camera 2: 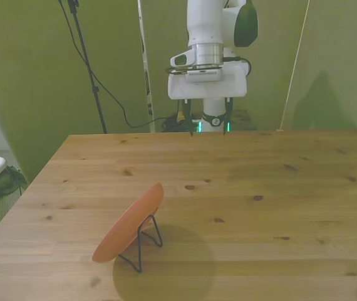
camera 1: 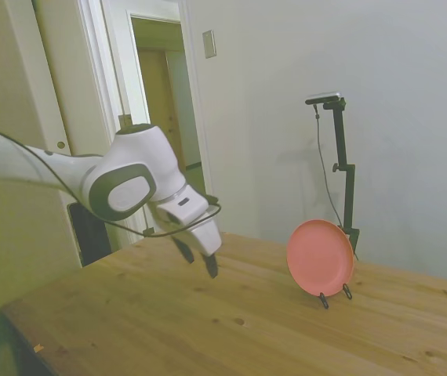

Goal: Unload the plate

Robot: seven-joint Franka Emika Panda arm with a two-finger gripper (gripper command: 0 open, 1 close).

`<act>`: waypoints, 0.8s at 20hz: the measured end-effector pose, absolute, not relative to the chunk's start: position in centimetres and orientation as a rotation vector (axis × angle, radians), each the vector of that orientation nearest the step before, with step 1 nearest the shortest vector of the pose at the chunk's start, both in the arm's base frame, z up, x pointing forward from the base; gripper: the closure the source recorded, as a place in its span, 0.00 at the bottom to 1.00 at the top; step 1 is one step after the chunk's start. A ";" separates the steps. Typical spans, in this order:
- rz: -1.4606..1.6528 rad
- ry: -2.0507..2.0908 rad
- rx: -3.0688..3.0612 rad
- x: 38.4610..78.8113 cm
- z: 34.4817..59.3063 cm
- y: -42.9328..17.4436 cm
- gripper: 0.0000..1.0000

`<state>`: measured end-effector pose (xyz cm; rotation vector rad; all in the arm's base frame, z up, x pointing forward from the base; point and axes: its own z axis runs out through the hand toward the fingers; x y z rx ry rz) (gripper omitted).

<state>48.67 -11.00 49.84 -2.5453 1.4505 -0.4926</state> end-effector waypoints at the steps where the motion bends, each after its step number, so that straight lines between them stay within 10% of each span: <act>1: -0.522 1.464 -2.525 49.8 50.8 -12.0 0.00; 6: -0.632 1.512 -2.453 53.9 54.7 -16.2 0.00; 16: -0.549 1.405 -2.356 56.6 54.9 -21.9 0.00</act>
